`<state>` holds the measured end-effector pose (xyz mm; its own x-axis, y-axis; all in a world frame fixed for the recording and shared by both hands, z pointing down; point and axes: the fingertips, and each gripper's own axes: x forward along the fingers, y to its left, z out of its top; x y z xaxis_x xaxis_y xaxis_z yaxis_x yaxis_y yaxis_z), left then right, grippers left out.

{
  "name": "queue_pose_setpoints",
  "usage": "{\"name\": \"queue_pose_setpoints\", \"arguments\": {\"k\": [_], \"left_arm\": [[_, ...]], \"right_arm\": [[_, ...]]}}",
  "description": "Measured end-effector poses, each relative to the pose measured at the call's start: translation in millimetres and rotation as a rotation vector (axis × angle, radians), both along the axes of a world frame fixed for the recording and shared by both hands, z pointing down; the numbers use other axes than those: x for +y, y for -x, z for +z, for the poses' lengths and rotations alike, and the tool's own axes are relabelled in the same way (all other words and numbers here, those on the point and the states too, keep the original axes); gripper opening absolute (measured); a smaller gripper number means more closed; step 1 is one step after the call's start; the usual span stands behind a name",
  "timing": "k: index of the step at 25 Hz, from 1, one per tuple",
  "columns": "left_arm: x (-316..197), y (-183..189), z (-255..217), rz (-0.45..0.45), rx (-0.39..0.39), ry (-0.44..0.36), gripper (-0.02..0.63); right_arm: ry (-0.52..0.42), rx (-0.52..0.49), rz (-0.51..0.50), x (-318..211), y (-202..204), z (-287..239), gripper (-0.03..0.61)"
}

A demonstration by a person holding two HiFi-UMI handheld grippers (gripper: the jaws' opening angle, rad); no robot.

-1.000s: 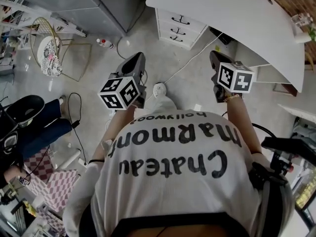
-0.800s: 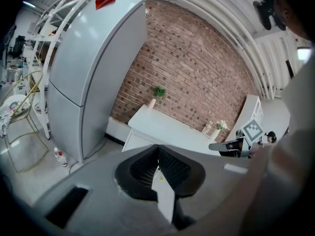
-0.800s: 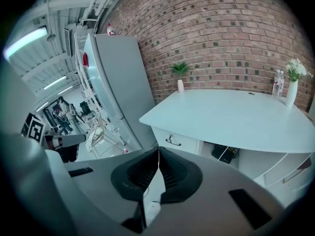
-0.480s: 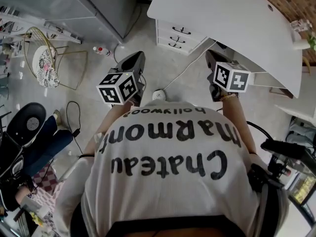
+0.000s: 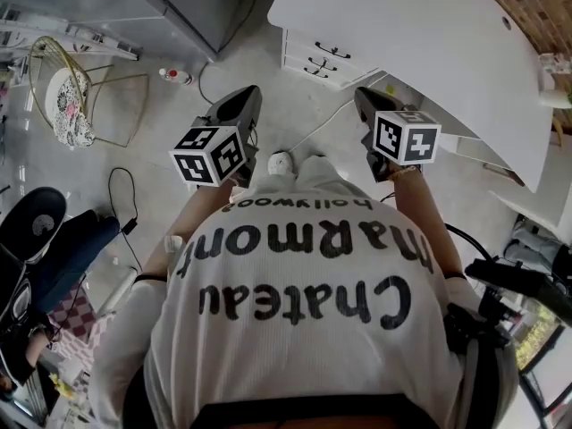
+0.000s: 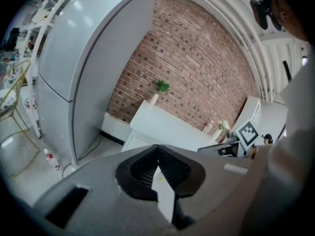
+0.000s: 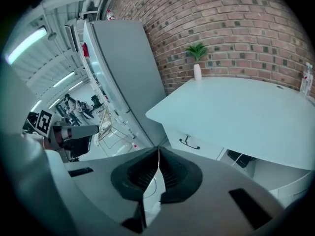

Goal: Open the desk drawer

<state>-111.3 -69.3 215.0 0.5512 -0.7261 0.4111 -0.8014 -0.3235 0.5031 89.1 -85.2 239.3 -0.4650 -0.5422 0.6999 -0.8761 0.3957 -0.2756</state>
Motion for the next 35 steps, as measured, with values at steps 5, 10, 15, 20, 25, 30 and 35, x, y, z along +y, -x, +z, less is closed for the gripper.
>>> {"name": "queue_pose_setpoints", "arguments": {"k": [5,10,15,20,25,30,35], "left_arm": [[-4.9,-13.0,13.4,-0.059,0.044,-0.001,0.014],[-1.3,-13.5,47.4,-0.100,-0.037,0.017,0.014],[17.7,-12.1,99.1,-0.159,-0.036,0.079,0.014],[37.4,-9.5,148.3,-0.206,-0.050,0.099,0.014],[53.7,-8.8,195.6,-0.220,-0.090,0.129,0.014],[59.8,-4.4,244.4,-0.261,-0.057,0.160,0.014],[58.1,-4.4,283.4,-0.298,-0.048,0.149,0.014]], "right_arm": [[-0.073,0.019,-0.147,-13.6,14.6,14.6,0.015],[-0.033,-0.041,-0.200,-32.0,27.7,51.9,0.014],[0.072,-0.075,-0.319,-23.7,43.3,105.2,0.014],[0.116,-0.125,-0.343,-16.0,42.7,158.2,0.014],[0.150,-0.031,-0.325,-15.9,25.8,223.4,0.014],[0.148,0.042,-0.311,-20.3,23.8,274.0,0.014],[0.174,0.074,-0.327,-16.7,20.6,321.0,0.014]]}}
